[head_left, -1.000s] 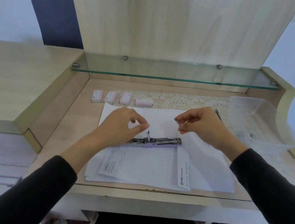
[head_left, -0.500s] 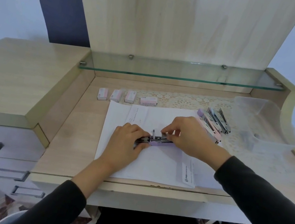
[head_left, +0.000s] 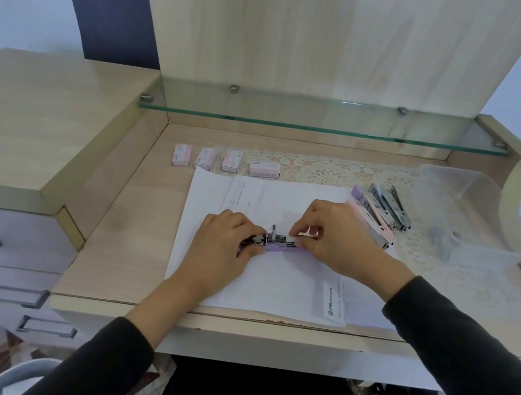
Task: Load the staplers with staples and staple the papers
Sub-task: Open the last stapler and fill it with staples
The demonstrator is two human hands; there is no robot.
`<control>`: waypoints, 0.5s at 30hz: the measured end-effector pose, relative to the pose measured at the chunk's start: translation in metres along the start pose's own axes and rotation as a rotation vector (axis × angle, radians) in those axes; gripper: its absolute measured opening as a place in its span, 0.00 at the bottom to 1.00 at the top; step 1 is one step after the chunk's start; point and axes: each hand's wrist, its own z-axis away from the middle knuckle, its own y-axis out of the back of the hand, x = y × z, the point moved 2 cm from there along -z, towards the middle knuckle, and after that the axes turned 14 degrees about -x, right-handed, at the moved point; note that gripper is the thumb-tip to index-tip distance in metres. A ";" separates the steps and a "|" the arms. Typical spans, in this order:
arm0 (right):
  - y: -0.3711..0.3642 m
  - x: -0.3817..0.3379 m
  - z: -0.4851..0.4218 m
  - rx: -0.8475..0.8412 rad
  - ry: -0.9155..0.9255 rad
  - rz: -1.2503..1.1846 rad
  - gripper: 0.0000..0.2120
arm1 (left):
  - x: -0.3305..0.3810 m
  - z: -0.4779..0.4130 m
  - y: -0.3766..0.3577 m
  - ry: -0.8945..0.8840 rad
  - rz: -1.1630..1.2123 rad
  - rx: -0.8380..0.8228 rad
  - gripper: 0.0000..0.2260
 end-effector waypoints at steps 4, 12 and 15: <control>-0.002 0.000 0.000 0.017 0.027 0.022 0.08 | 0.000 0.000 0.000 -0.005 -0.012 0.009 0.09; -0.007 0.008 0.002 0.055 0.135 -0.007 0.07 | 0.000 0.000 -0.001 -0.002 -0.015 0.026 0.09; -0.010 0.011 0.004 0.058 0.134 0.031 0.06 | 0.000 0.000 -0.002 -0.004 -0.015 0.028 0.09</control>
